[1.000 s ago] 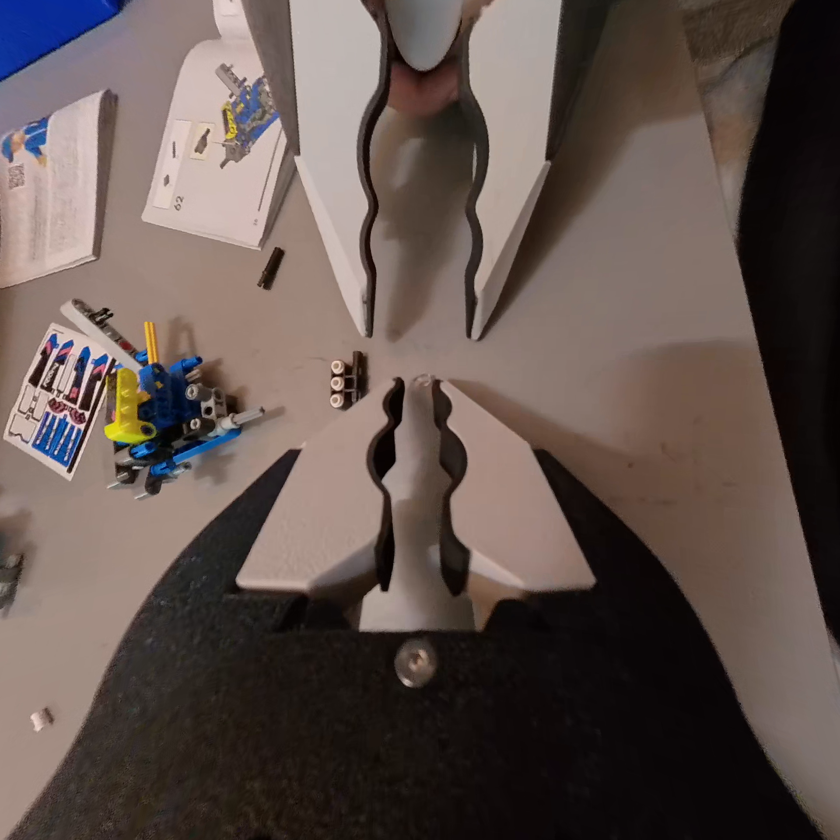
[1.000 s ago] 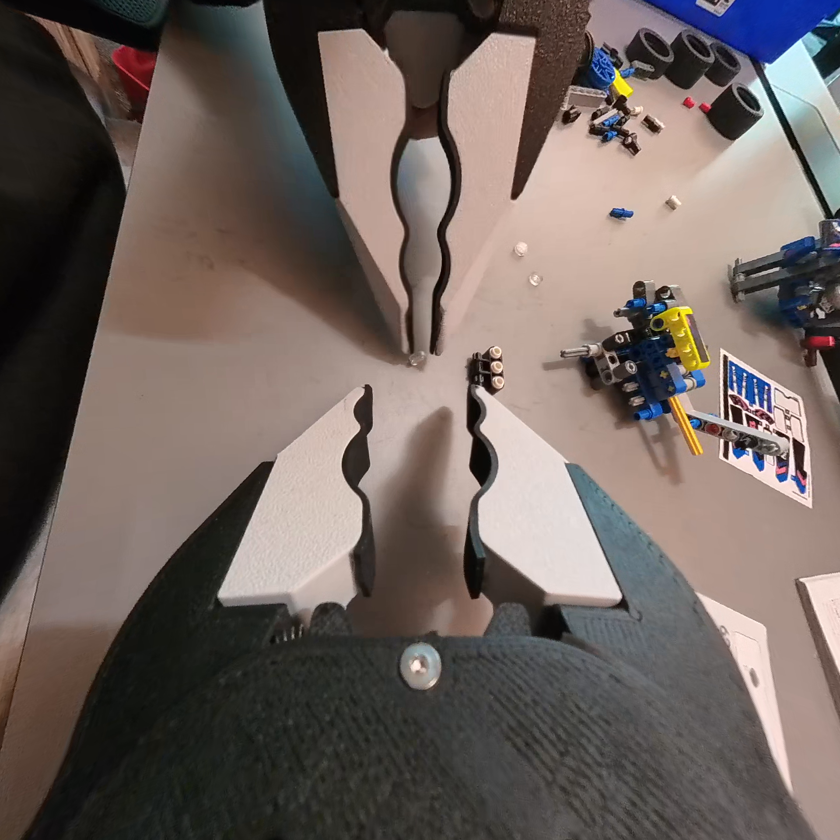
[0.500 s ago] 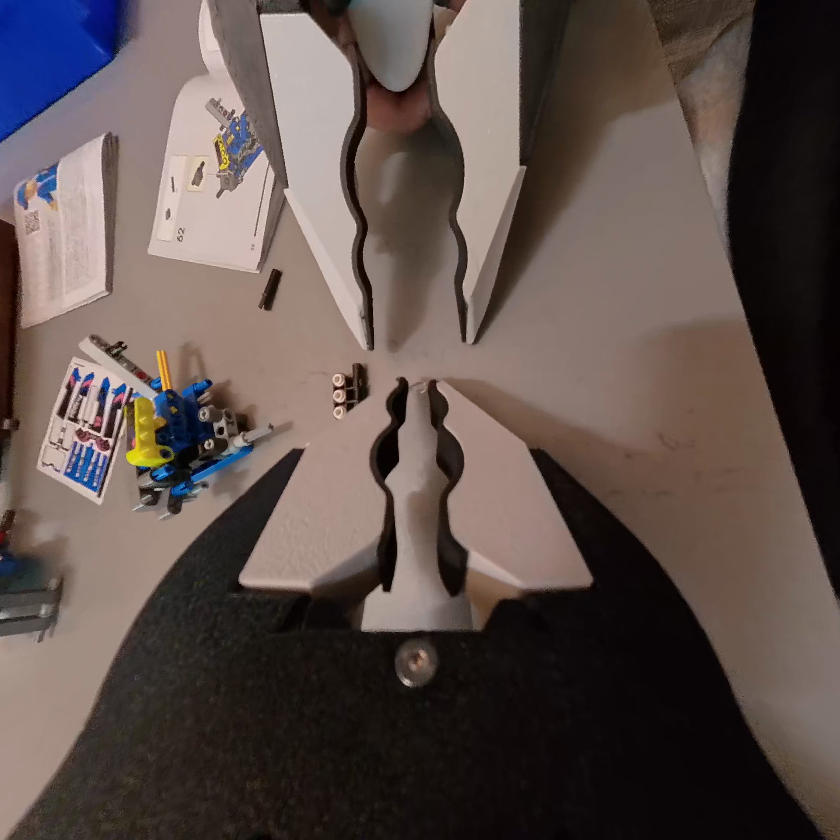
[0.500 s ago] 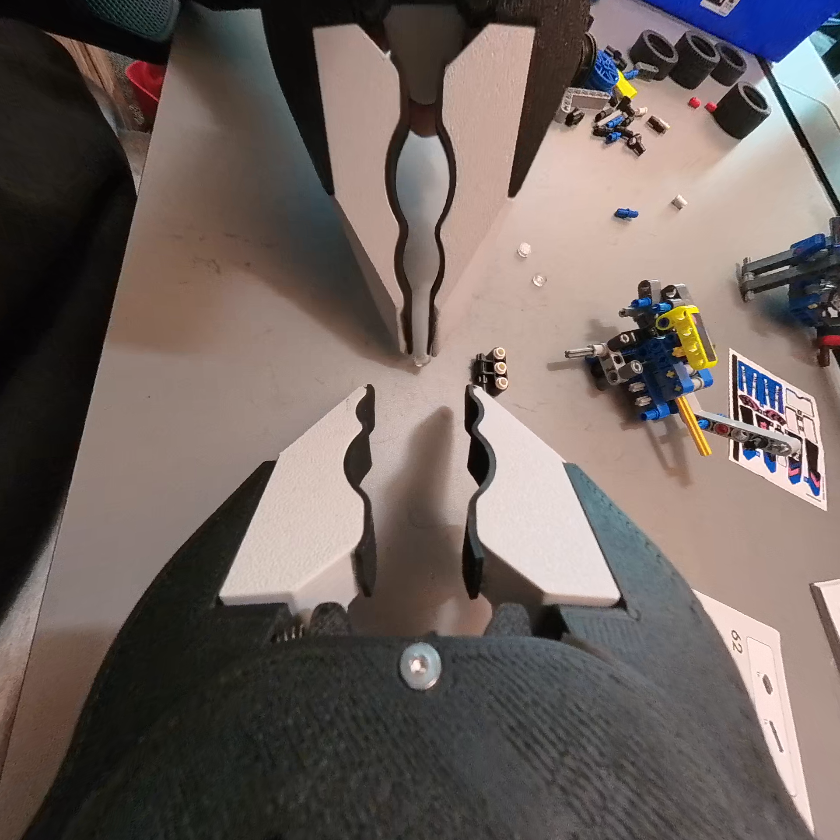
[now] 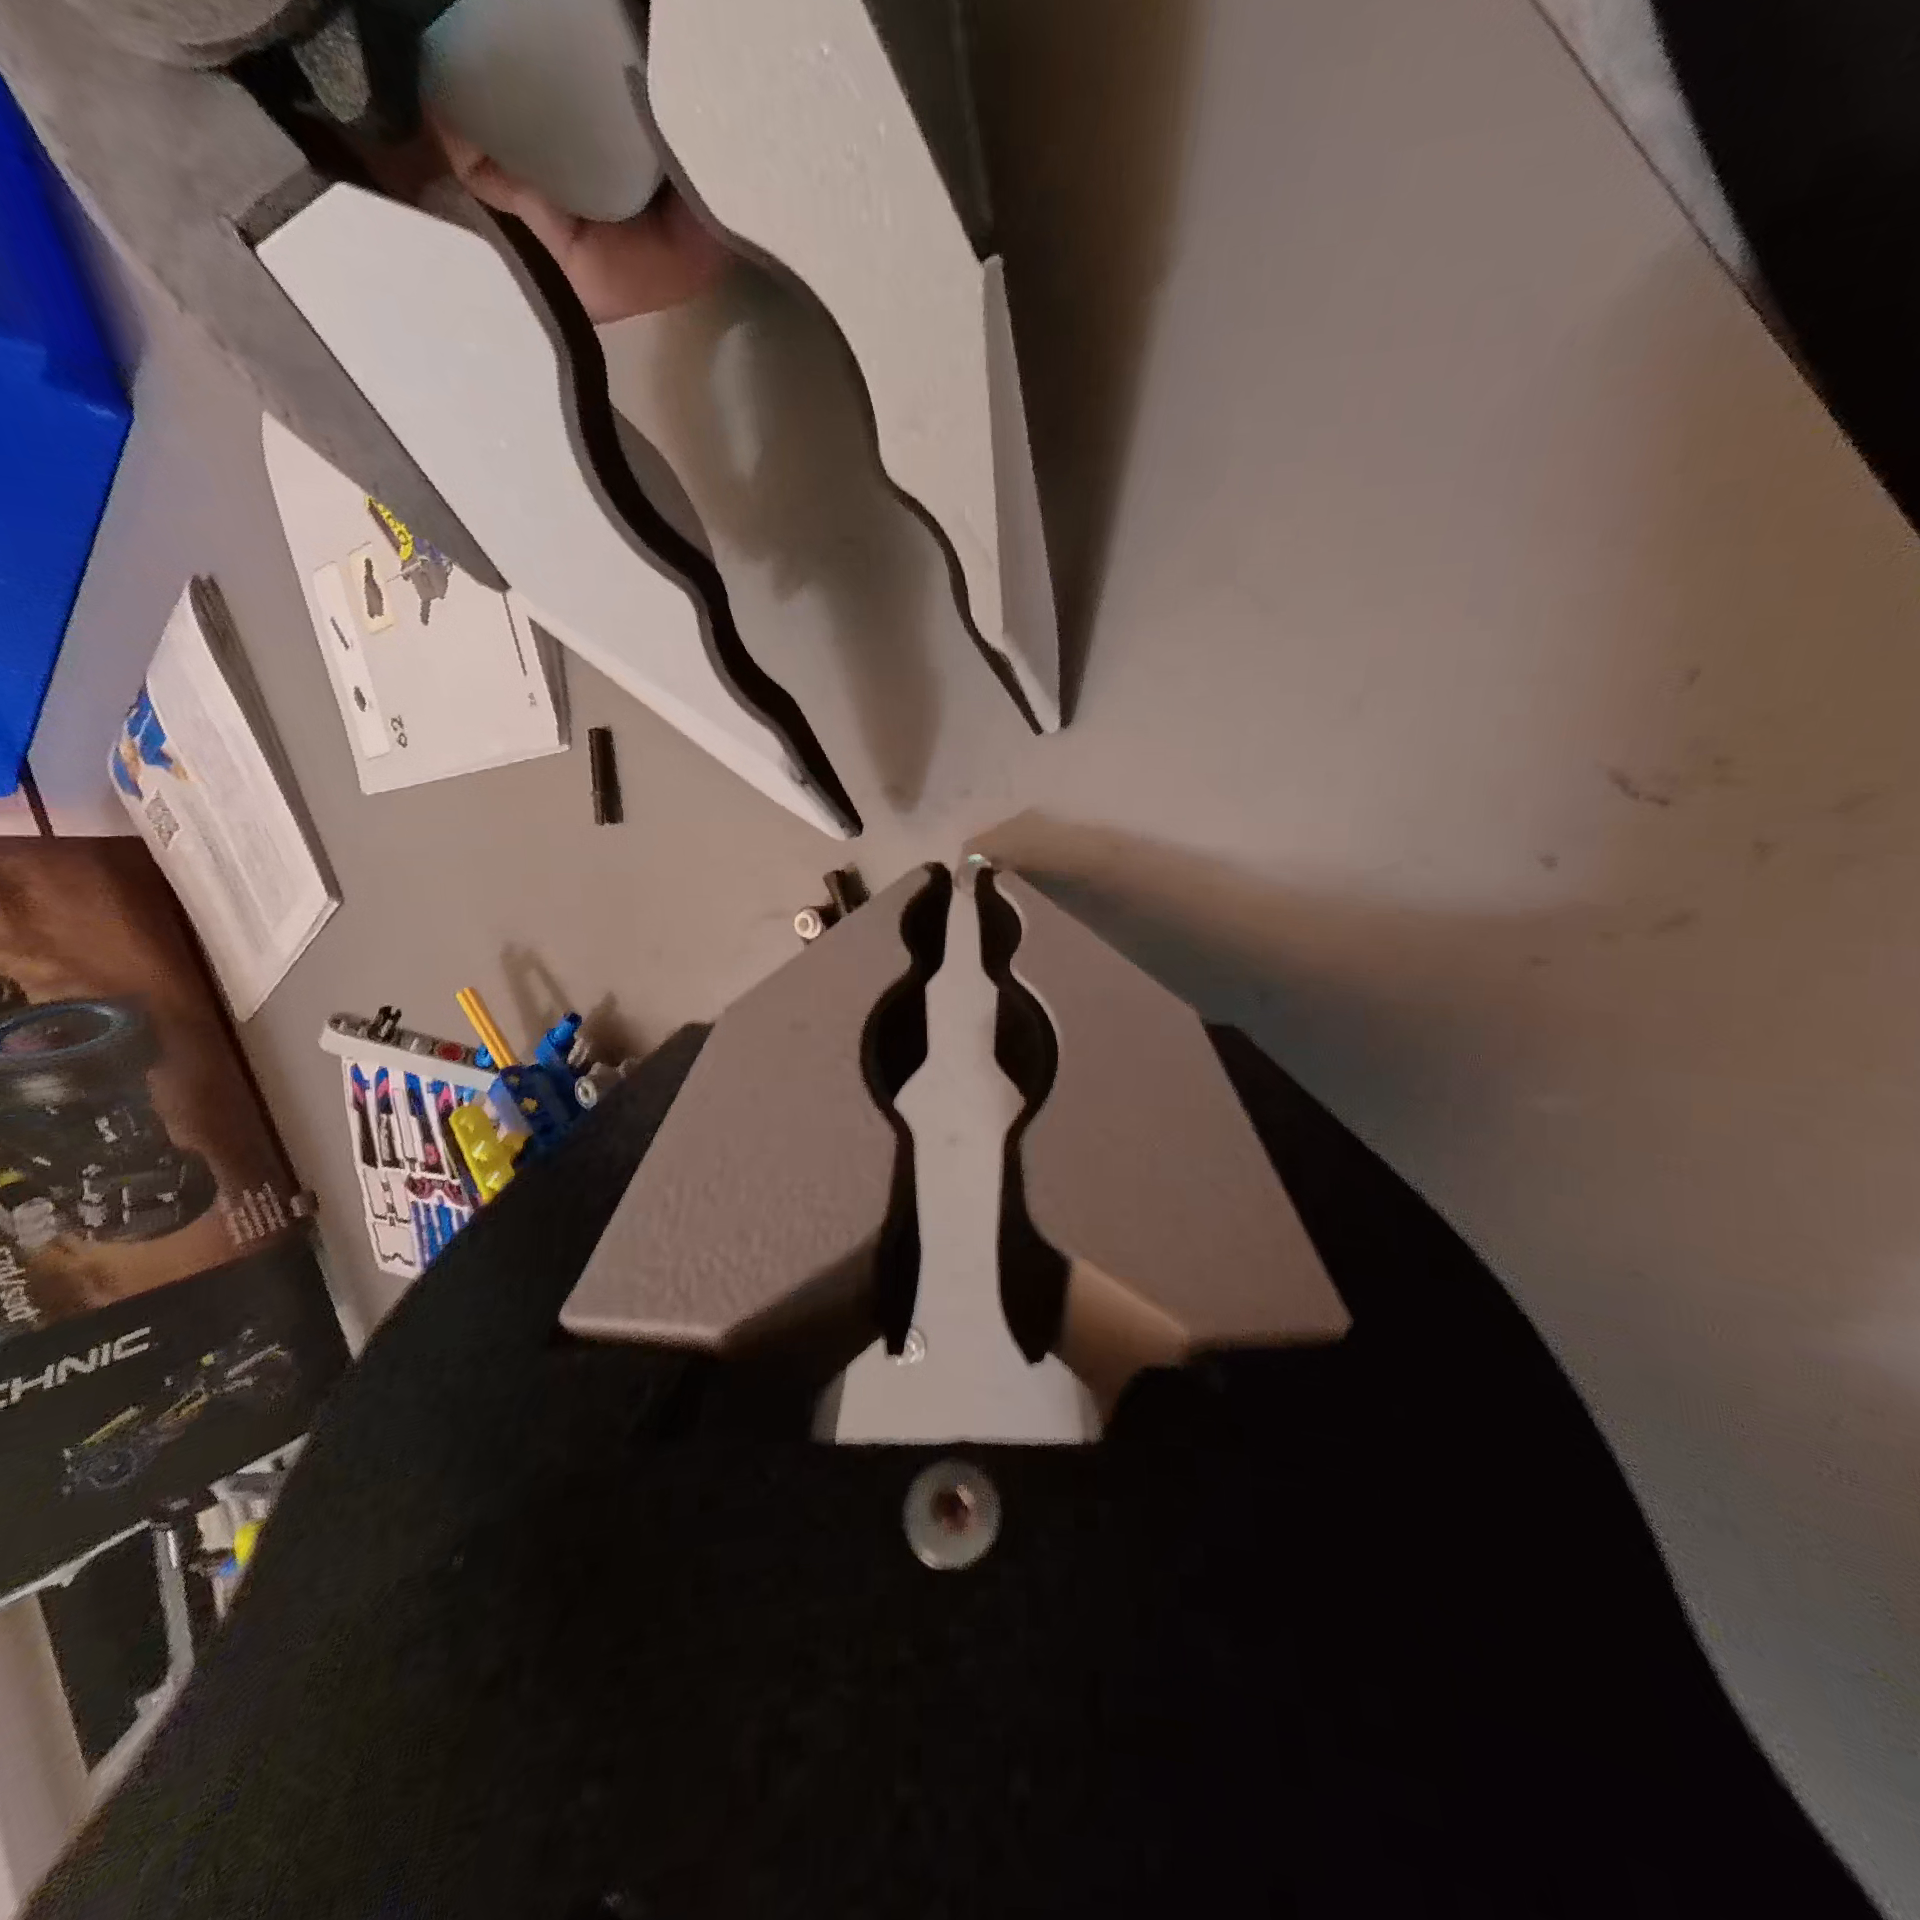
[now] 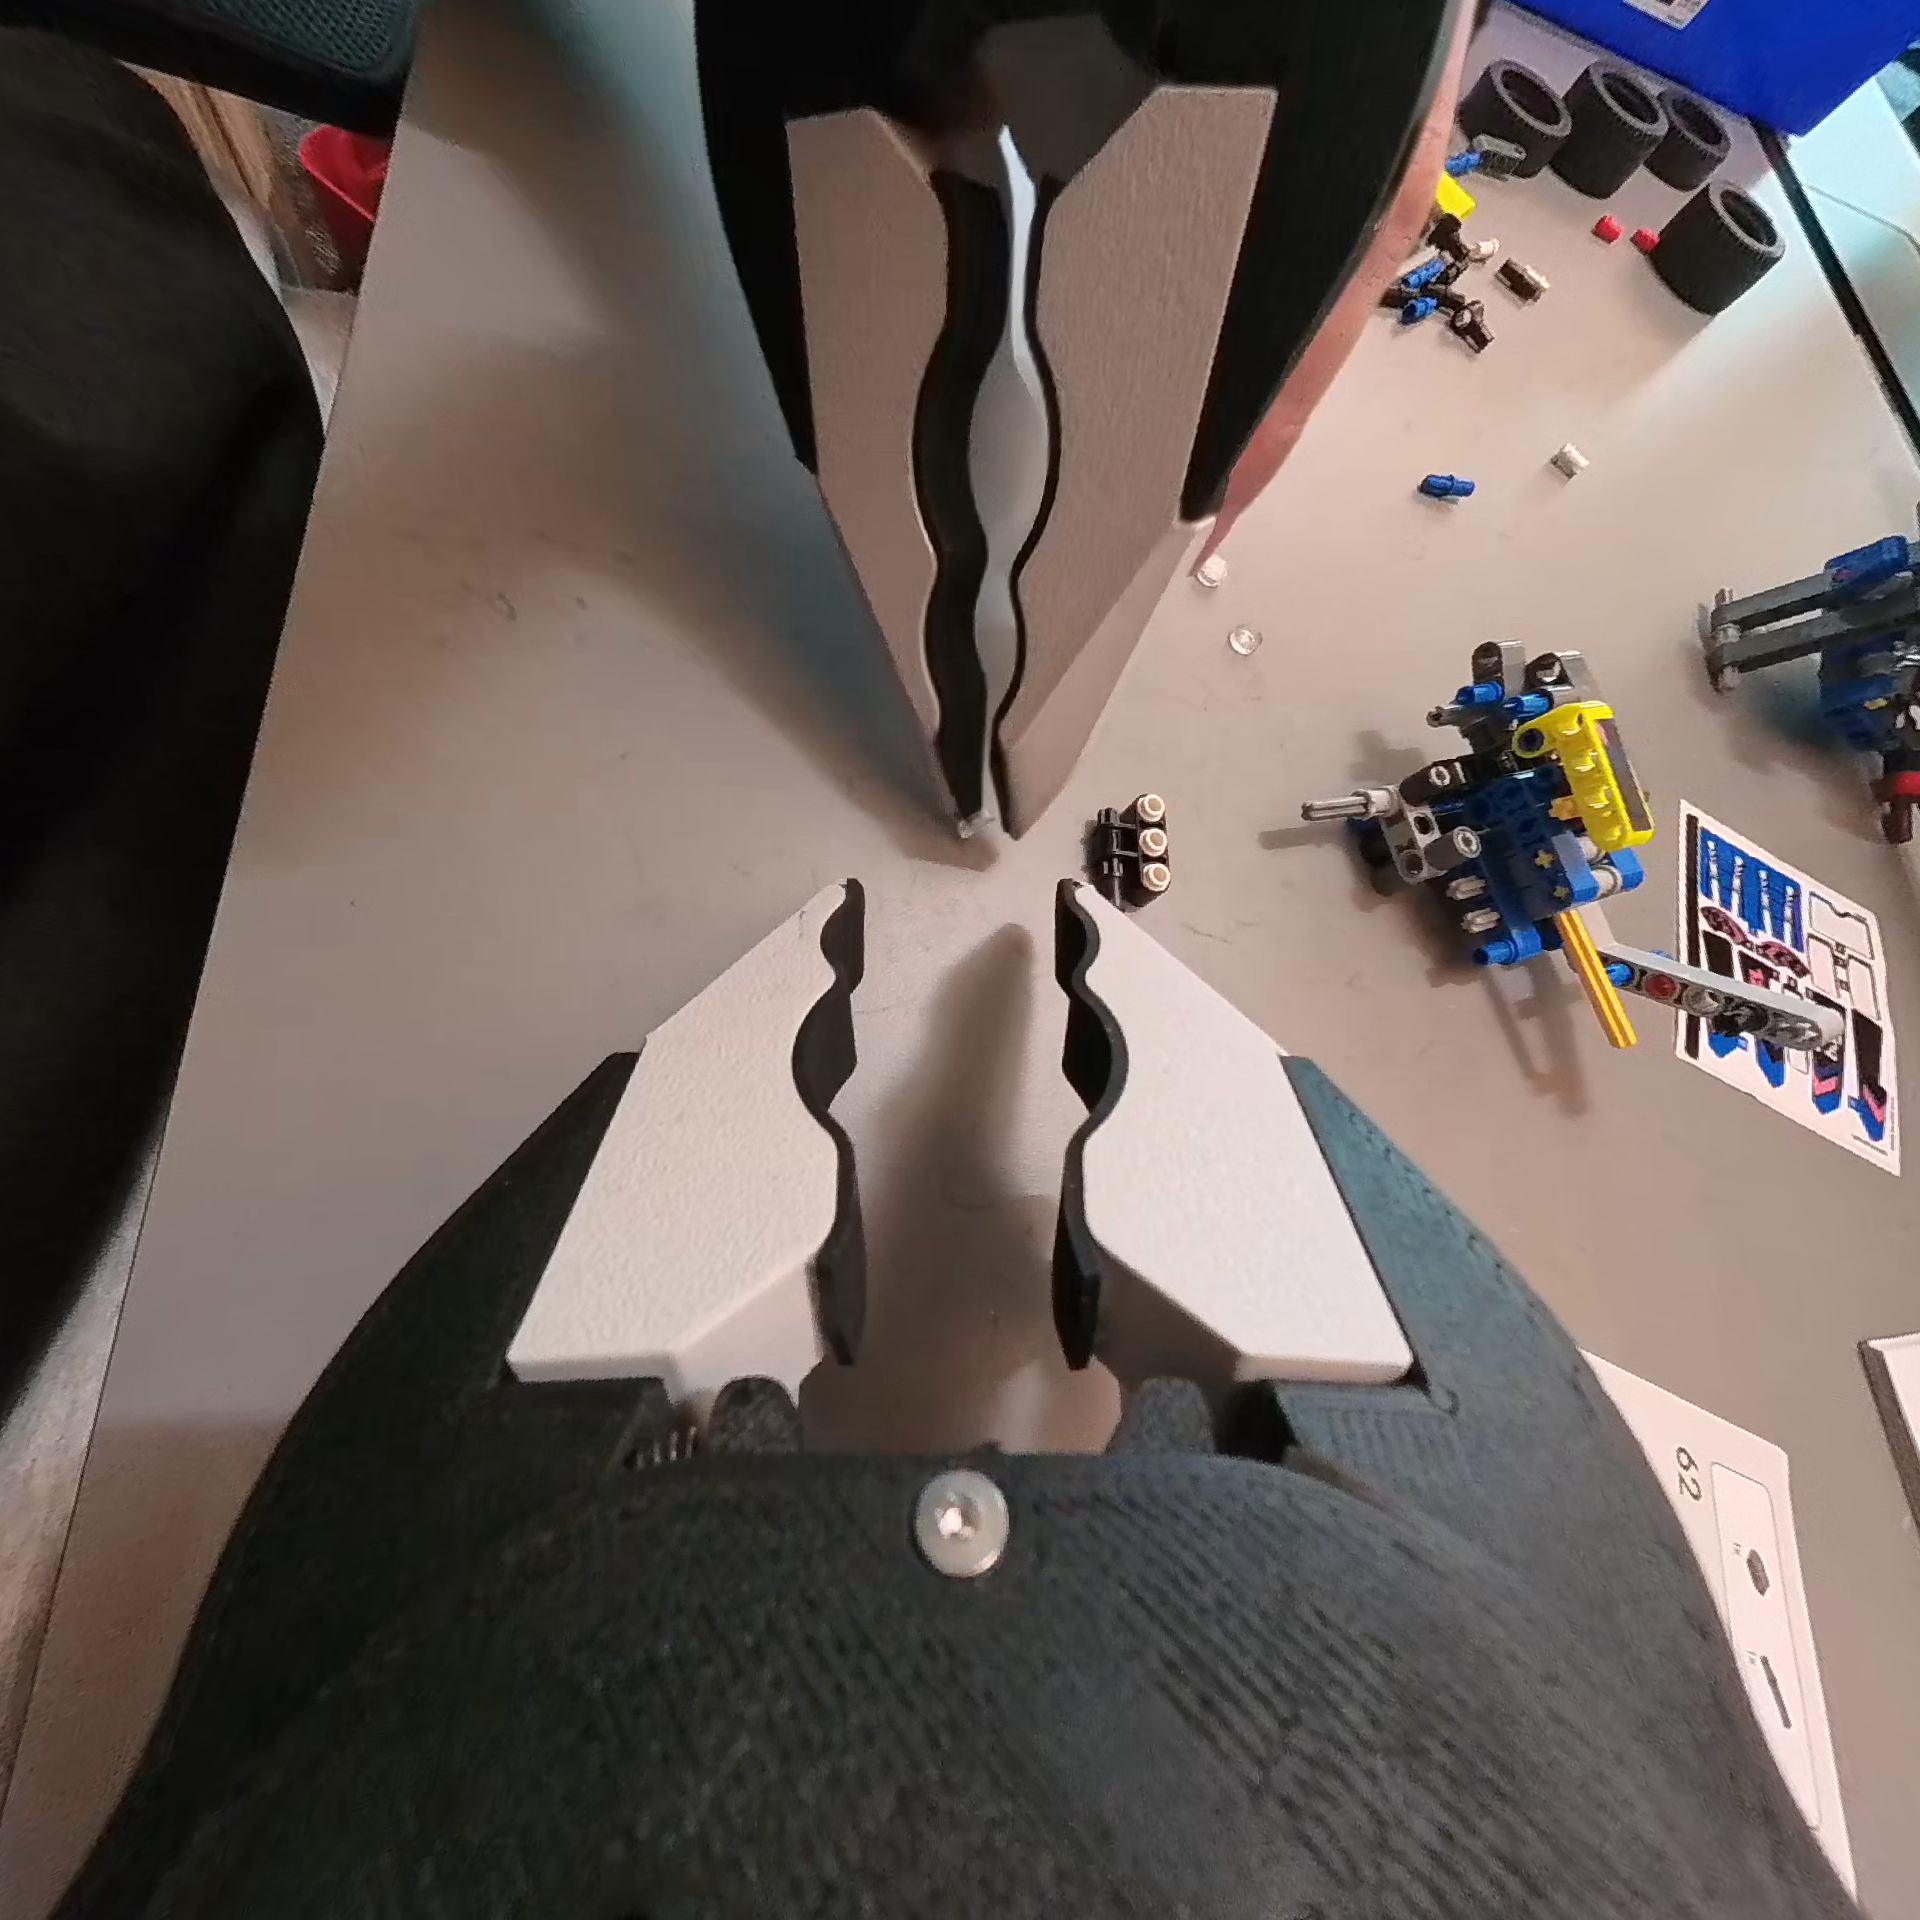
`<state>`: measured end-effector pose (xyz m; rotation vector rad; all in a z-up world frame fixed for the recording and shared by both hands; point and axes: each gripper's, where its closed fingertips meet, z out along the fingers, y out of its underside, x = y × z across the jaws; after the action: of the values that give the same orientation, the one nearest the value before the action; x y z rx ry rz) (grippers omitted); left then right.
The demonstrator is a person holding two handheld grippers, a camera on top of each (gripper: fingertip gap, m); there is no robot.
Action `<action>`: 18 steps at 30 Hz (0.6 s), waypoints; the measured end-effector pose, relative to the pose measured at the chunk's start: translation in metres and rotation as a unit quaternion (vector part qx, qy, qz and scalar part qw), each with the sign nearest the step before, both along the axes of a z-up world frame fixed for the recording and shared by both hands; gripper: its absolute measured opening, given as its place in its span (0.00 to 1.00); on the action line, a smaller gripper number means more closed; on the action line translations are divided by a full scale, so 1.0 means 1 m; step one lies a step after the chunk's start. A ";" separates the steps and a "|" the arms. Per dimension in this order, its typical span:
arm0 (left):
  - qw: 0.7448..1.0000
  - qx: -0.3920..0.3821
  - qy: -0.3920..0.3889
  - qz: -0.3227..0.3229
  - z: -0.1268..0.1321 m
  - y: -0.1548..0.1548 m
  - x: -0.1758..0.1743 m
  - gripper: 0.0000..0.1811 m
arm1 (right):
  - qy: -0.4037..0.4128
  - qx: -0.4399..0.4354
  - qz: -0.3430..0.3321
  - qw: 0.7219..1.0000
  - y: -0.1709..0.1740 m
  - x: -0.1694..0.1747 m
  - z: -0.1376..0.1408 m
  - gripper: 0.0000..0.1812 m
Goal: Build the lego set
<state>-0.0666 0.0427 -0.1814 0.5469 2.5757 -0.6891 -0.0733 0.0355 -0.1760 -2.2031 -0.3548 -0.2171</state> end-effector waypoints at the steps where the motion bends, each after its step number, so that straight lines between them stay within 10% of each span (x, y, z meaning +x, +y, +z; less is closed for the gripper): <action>1: 1.000 0.000 -0.003 -0.003 0.000 0.000 0.000 0.01 | 0.000 0.000 0.000 1.000 0.000 0.000 0.000 0.20; 18: 0.974 0.023 -0.223 -0.019 0.001 0.020 0.003 0.01 | 0.007 0.002 -0.002 1.000 0.001 0.000 0.000 0.19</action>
<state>-0.0632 0.0624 -0.1806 0.6805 2.1681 -0.4567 -0.0738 0.0361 -0.1759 -2.1999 -0.3416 -0.2049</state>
